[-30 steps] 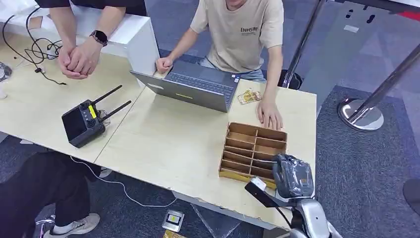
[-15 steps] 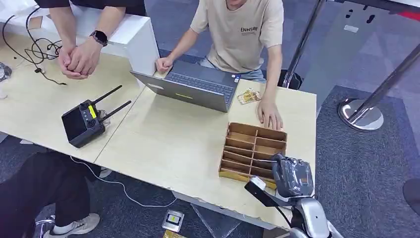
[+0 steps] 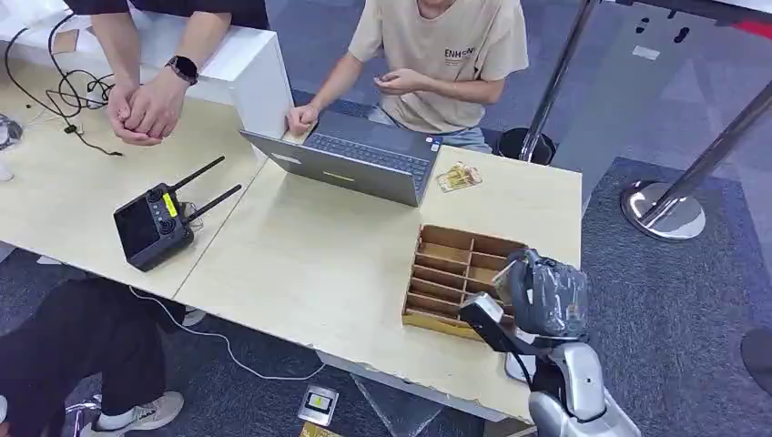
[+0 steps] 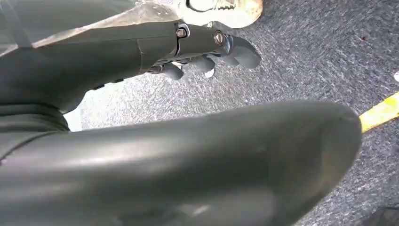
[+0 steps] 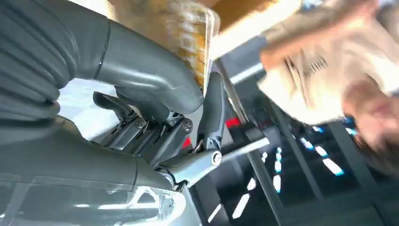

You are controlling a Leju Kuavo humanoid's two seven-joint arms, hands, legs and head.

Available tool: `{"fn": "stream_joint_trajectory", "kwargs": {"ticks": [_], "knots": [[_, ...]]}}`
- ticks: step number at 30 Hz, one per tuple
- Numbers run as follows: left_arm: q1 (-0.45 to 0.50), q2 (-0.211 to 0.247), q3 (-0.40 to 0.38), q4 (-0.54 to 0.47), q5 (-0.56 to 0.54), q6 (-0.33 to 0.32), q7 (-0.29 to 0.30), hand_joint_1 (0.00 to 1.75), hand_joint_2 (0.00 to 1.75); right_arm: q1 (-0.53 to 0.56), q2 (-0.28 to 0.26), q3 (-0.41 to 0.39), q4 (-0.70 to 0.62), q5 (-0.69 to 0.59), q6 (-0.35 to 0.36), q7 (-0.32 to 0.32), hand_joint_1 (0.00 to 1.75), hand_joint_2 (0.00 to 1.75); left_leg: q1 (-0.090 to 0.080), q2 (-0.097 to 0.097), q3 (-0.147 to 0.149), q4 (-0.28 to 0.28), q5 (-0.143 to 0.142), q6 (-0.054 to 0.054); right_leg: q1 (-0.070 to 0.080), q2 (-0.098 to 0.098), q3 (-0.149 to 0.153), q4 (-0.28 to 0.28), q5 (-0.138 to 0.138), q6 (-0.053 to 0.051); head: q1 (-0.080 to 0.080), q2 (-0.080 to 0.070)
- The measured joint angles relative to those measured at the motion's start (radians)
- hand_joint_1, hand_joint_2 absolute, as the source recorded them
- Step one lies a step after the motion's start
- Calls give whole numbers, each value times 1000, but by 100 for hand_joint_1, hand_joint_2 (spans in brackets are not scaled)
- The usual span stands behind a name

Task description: Pass the card to the sensor for recognition and then transmit it.

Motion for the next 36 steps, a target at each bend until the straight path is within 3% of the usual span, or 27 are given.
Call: {"fn": "stream_joint_trajectory", "kwargs": {"ticks": [11,26,27,32,33,36], "knots": [[0,-4,0,0,-11,2,-3,0,0,-69,52,-44,-86,-84,0,-65,175,175,0,0,0,0,0,0,0,0,0,0,0,0,0,0],[1,-6,0,0,-25,1,-15,0,0,-164,61,-60,-147,-91,35,-83,169,175,0,0,0,0,0,0,0,0,0,0,0,0,0,0],[1,-6,0,0,-24,1,-15,0,0,-168,61,-60,-147,-92,37,-83,0,175,0,0,0,0,0,0,0,0,0,0,0,0,0,0],[1,-7,1,0,-17,0,-11,0,0,-170,61,-59,-150,-125,71,-73,0,175,0,0,0,0,0,0,0,0,0,0,0,0,0,0],[1,-7,1,0,-17,0,-11,0,0,-166,61,-59,-150,-133,74,-73,0,0,0,0,0,0,0,0,0,0,0,0,0,0,0,0],[2,-7,2,0,-11,-1,-11,0,0,-142,61,-60,-163,-161,77,-71,0,0,0,0,0,0,0,0,0,0,0,0,0,0,0,0]]}}
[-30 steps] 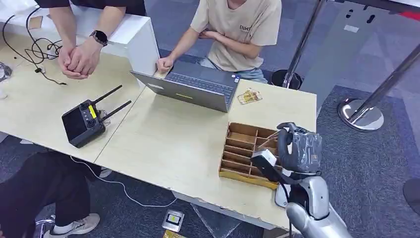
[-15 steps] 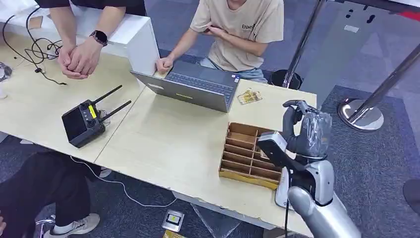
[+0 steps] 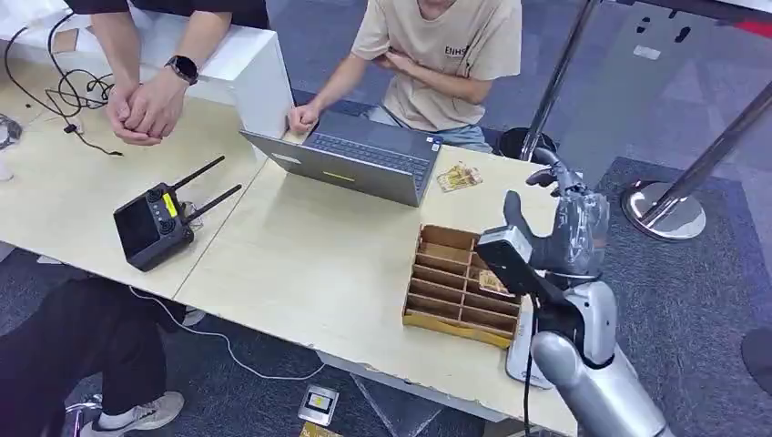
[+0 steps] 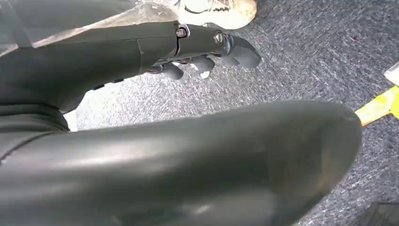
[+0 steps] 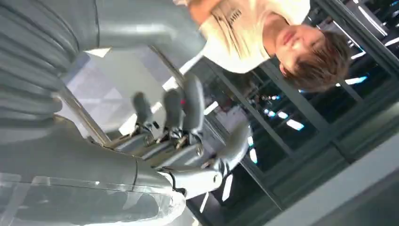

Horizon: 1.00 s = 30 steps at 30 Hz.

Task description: Pass the card to the sensor for recognition and then transmit it.

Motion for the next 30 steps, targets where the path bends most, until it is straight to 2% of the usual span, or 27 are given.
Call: {"fn": "stream_joint_trajectory", "kwargs": {"ticks": [7,8,17,30], "knots": [[1,0,2,0,8,-9,0,0,0,103,-20,-15,-45,3,0,3,0,0,0,0,0,0,0,0,0,0,0,0,0,0,0,0],[2,0,2,0,10,-9,0,0,0,122,-23,-21,-51,-3,-5,3,0,175,0,0,0,0,0,0,0,0,0,0,0,0,0,0],[3,0,15,0,12,-12,0,0,0,236,-40,-52,-73,-74,-25,-35,0,175,0,0,0,0,0,0,0,0,0,0,0,0,0,0],[2,0,24,0,-3,-20,0,0,0,213,-27,-33,-6,-30,-24,-92,0,175,0,0,-1,0,0,0,0,0,0,0,0,0,0,0]]}}
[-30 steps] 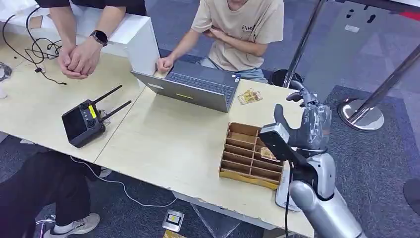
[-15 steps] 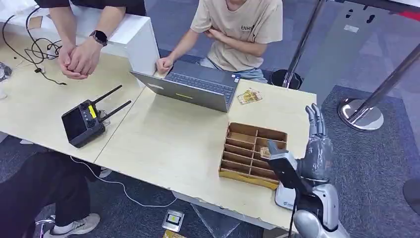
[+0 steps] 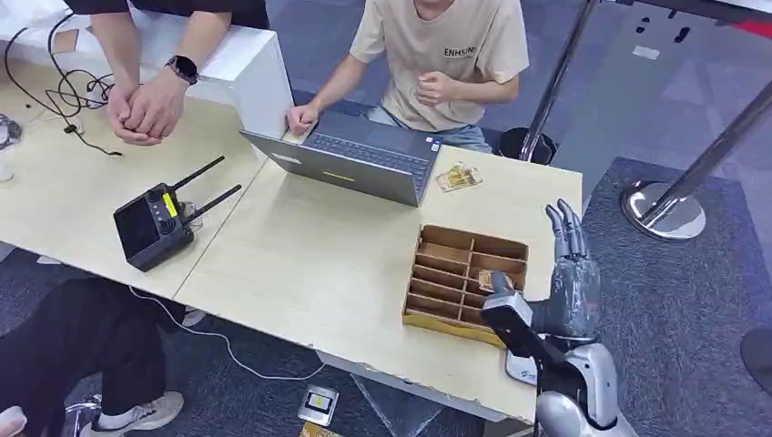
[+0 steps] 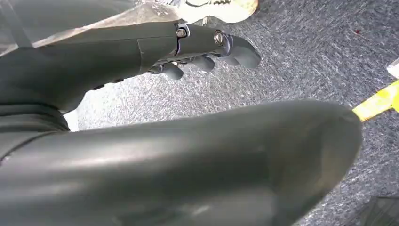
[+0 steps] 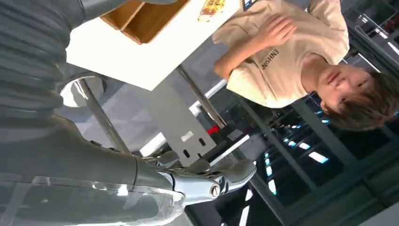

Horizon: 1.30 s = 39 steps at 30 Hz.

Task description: Pass the card to the sensor for recognition and then transmit it.

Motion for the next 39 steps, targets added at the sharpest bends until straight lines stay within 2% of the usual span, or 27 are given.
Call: {"fn": "stream_joint_trajectory", "kwargs": {"ticks": [5,17,31,39], "knots": [[-1,0,1,0,-4,10,-1,0,0,-32,19,23,71,24,-6,-19,0,175,0,0,0,0,0,0,0,0,0,0,0,0,0,0],[-1,-1,2,0,-8,15,-4,0,0,-35,40,59,208,-12,-34,-49,0,175,0,0,0,0,0,0,0,0,0,0,0,0,0,0],[-1,-1,2,0,-19,19,-5,0,0,-48,48,74,272,15,-47,-36,0,175,0,0,0,0,0,0,0,0,0,0,0,0,0,0],[-1,0,2,0,-29,18,-4,0,0,-58,55,83,323,95,-52,-17,0,175,0,0,0,0,0,0,0,0,0,0,0,0,0,0]]}}
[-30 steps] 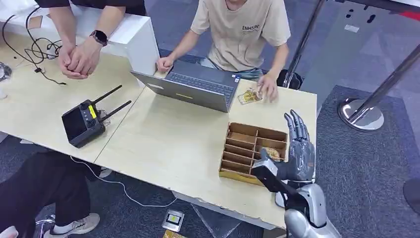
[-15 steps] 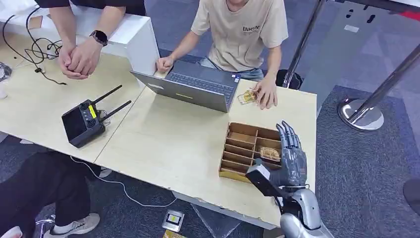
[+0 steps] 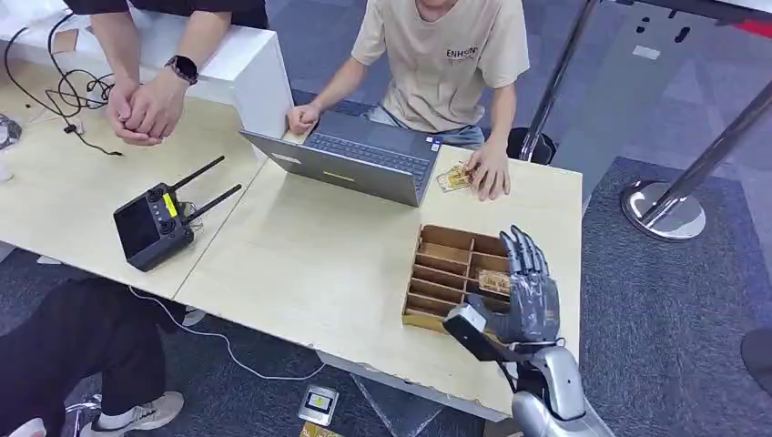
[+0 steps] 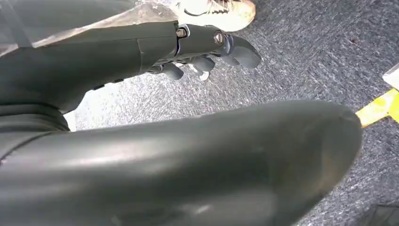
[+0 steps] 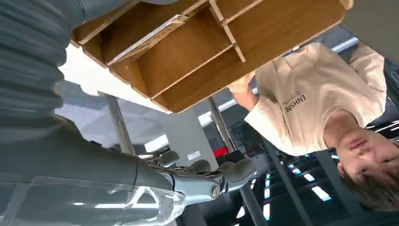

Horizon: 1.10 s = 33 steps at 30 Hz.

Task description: Pass the card to the sensor for recognition and then transmit it.

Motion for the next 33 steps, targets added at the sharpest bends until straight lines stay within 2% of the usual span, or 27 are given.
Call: {"fn": "stream_joint_trajectory", "kwargs": {"ticks": [15,20,33], "knots": [[0,0,0,0,-1,-1,3,0,0,0,7,-3,47,34,-1,5,0,175,0,0,0,0,0,0,0,0,0,0,0,0,0,0],[0,0,0,0,-2,-1,4,0,0,0,8,-6,57,87,-1,23,0,175,0,0,0,0,0,0,0,0,0,0,0,0,0,0],[1,0,0,0,-3,-1,5,0,0,0,16,-47,69,116,-1,35,0,175,0,0,0,0,0,0,0,0,0,0,0,0,0,0]]}}
